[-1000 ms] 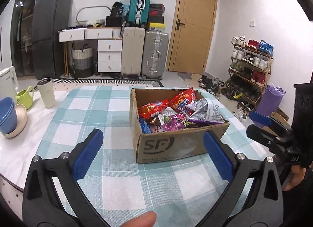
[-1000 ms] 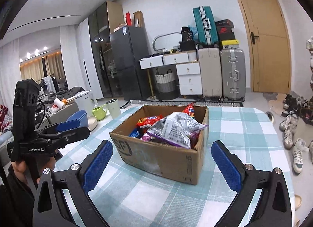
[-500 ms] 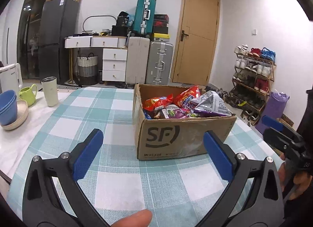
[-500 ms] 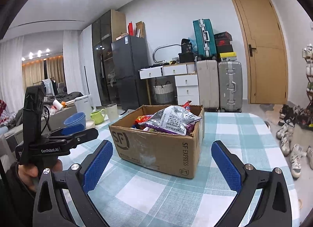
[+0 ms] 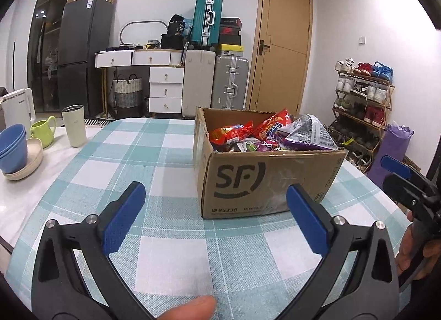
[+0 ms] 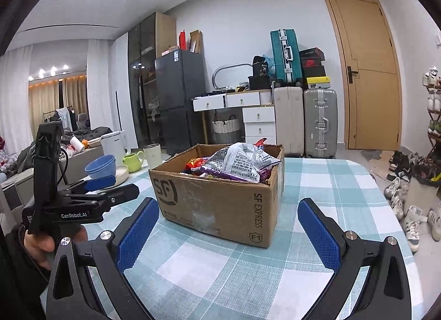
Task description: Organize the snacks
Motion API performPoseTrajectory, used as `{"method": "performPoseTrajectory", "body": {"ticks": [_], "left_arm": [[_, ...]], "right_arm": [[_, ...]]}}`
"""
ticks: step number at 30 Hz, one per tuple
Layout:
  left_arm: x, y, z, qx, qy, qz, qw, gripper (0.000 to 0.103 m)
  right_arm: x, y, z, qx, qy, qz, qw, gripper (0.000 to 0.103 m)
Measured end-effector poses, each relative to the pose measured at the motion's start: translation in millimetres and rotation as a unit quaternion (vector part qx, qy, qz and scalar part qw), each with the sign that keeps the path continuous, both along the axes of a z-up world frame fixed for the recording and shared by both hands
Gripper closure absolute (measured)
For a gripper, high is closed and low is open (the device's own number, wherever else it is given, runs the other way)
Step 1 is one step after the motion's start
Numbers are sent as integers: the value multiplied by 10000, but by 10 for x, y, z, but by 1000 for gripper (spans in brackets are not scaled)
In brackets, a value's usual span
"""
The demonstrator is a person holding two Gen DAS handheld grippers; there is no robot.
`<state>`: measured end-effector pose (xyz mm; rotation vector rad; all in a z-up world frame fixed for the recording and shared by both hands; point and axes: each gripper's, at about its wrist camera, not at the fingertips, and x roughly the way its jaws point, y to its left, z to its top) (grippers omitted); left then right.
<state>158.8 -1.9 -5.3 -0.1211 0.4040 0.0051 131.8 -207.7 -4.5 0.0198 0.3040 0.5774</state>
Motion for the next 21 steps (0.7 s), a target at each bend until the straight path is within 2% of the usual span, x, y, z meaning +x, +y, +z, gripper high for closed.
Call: {"method": "performPoseTrajectory", "body": {"ticks": [21], "left_arm": [[25,27,-45,-17,-11,-7,10000,1]], "right_arm": [[3,124,-18,-149,-70,56,9998,1]]}}
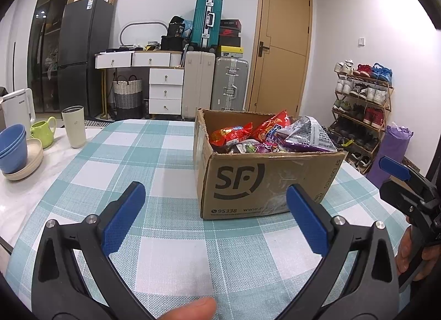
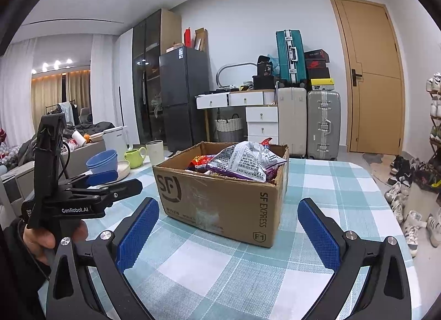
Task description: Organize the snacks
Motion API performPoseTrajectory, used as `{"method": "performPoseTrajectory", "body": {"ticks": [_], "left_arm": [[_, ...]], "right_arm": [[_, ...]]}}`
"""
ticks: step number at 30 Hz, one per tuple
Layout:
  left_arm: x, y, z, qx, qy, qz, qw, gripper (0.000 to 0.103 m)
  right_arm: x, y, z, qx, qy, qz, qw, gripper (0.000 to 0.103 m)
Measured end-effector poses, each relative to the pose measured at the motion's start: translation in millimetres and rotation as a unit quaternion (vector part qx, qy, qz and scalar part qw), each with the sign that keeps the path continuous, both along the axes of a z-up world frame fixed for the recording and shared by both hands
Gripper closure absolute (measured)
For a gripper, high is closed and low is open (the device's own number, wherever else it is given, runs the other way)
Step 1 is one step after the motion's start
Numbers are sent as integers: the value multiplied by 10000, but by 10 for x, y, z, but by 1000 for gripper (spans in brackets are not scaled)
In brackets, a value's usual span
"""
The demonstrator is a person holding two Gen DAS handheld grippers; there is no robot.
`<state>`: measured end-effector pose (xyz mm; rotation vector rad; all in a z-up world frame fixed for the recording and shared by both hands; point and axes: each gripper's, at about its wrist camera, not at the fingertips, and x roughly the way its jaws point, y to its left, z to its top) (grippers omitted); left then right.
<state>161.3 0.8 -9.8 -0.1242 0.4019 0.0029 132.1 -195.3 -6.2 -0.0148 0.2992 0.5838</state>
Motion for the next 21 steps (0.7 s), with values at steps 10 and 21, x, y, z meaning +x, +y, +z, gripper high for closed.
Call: {"method": "performPoseTrajectory", "body": {"ticks": [10,21], "left_arm": [[-16,3,-2,-2,2,1,10000,1],[4,18,-7,-25,-5,0,10000,1]], "right_arm": [[-1,-9,-2,3,7,7,10000,1],[14,2,-5,11,19,5,10000,1]]}}
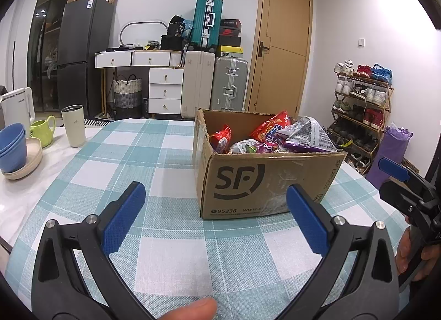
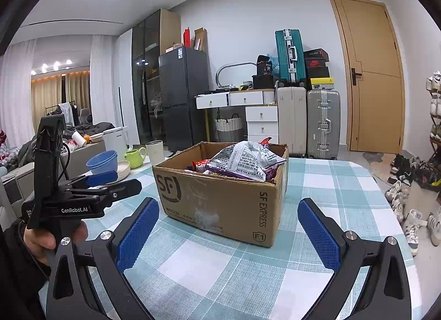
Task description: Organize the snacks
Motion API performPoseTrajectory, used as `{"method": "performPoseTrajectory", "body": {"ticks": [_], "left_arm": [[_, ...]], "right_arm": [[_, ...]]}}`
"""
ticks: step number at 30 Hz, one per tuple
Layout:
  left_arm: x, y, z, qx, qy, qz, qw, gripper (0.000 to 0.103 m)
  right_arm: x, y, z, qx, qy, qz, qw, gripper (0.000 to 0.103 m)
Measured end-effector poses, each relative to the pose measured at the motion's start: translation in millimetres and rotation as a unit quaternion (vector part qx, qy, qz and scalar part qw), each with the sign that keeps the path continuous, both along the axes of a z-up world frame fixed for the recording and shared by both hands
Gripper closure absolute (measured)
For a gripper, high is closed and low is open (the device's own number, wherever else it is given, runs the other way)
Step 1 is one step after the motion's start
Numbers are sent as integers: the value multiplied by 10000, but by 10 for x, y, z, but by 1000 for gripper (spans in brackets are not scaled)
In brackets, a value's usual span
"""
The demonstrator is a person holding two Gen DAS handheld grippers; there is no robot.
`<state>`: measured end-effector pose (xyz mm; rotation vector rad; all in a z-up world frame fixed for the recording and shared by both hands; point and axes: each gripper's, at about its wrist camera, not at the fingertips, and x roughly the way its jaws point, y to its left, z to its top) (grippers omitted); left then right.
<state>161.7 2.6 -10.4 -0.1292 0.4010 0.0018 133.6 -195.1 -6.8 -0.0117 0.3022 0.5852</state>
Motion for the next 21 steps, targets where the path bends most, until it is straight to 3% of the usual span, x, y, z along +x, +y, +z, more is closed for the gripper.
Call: {"method": "performPoseTrajectory", "body": {"ticks": [21], "left_arm": [[-23,9,-3,17,-27,1,10000,1]], "right_arm": [[0,33,-38,-72,-37,44,10000,1]]}}
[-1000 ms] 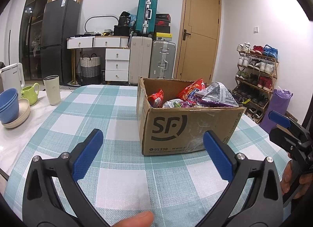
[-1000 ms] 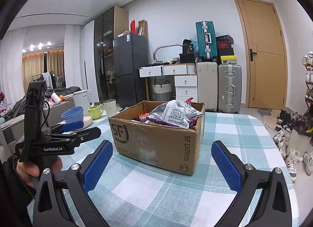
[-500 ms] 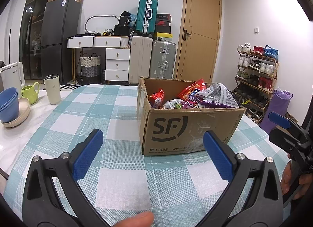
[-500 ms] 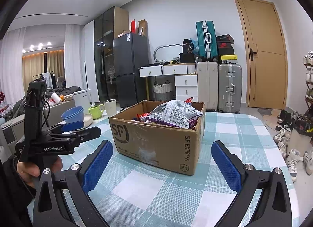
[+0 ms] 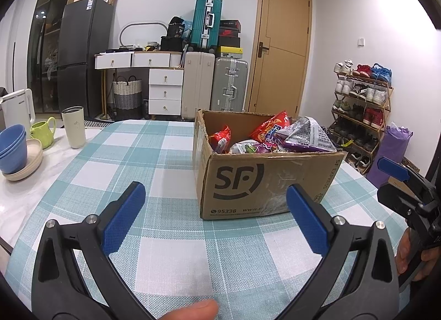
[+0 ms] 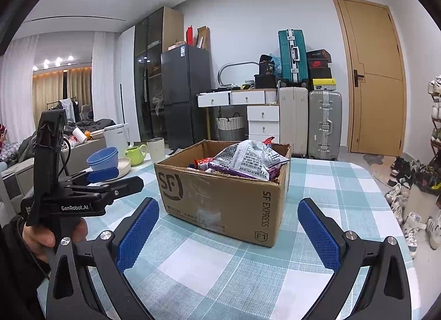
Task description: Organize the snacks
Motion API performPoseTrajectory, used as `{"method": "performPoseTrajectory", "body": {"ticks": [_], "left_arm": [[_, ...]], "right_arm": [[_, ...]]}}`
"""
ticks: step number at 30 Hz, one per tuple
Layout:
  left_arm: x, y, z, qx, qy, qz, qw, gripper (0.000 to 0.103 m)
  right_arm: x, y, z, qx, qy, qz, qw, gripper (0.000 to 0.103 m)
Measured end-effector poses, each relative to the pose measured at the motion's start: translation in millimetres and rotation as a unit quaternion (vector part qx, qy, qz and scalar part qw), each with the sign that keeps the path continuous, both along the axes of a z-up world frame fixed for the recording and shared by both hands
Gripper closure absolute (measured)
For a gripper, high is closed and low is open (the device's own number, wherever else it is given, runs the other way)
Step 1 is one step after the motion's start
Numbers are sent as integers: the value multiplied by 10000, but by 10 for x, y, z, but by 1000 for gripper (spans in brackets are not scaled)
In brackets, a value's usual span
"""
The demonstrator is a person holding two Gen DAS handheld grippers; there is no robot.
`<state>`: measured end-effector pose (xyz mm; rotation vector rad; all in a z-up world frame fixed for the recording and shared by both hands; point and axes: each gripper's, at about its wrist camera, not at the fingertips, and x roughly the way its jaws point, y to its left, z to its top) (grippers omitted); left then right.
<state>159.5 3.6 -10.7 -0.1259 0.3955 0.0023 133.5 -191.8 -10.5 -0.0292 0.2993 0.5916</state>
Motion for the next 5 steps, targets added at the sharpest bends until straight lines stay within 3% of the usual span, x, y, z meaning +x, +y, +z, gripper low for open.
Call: {"method": "performPoseTrajectory", "body": {"ticks": [5], "left_arm": [[-23,-19,1,54,-14,-23,10000,1]], "right_arm": [[1,-8,-2,26,19,3,10000,1]]}}
